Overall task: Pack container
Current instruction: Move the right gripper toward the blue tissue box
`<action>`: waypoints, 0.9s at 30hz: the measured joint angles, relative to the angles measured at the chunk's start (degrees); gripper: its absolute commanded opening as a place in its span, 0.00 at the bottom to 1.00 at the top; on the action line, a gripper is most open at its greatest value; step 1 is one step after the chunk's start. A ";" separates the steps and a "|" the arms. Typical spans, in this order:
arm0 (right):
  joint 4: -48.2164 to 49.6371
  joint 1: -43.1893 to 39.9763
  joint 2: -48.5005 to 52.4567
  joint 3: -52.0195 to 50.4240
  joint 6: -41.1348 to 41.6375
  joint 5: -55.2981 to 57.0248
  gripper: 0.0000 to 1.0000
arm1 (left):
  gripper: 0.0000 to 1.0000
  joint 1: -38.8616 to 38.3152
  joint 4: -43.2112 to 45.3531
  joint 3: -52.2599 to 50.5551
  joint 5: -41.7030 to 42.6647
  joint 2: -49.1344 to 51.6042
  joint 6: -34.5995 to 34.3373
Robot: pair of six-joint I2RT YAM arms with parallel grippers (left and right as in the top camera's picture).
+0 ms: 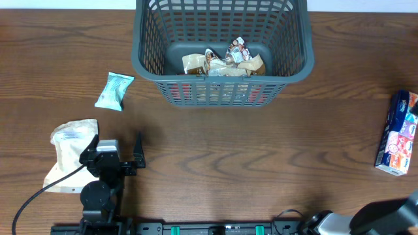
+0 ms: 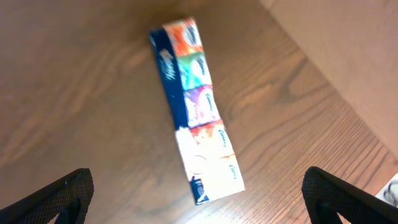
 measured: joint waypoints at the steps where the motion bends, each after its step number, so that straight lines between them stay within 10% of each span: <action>1: 0.00 -0.92 1.38 0.00 -0.55 -0.33 0.99 | 0.99 0.00 0.00 0.00 0.00 0.00 -0.02; 27: 6.03 -3.89 28.63 0.00 -10.29 -5.03 0.99 | 0.99 0.00 0.00 0.00 0.02 0.00 0.00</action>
